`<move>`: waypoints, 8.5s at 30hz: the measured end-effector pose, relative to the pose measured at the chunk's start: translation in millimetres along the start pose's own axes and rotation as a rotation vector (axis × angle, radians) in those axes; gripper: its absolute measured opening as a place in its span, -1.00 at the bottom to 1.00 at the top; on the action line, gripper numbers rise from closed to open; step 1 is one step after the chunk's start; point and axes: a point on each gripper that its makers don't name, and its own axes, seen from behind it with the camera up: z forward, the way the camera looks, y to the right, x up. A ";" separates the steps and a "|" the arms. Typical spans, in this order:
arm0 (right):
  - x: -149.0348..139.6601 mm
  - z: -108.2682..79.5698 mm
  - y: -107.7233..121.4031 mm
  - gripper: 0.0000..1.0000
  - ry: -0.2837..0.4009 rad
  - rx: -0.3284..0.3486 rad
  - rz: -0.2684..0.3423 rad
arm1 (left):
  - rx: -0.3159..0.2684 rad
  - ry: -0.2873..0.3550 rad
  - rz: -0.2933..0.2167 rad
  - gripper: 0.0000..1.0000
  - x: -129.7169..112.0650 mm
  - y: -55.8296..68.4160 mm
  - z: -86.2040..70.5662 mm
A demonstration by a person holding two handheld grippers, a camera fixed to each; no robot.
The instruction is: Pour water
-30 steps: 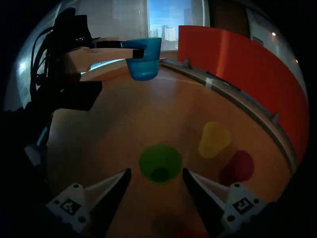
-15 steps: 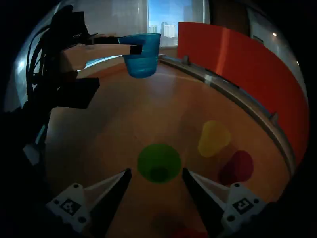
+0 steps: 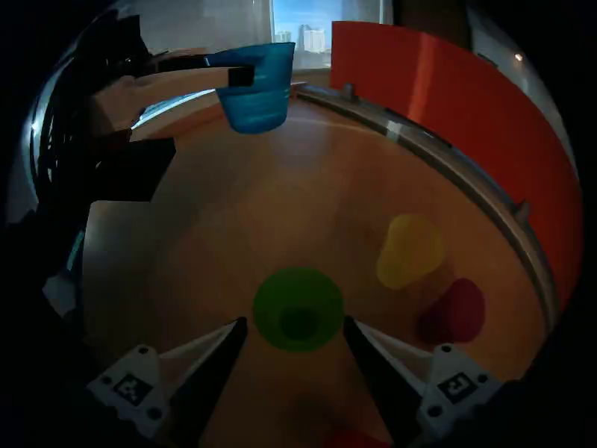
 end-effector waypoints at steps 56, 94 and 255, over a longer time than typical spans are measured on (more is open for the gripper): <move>1.7 -42.4 0.0 0.84 0.035 -0.005 0.056 | 0.026 -0.023 0.009 0.70 1.4 5.0 -5.6; 36.0 -129.1 14.4 0.85 0.450 -0.047 0.021 | 0.018 -0.023 0.009 0.71 13.6 32.6 -8.4; 69.3 -137.9 -33.6 0.84 0.763 0.127 -0.110 | -0.046 0.305 0.684 0.70 177.4 132.9 -37.6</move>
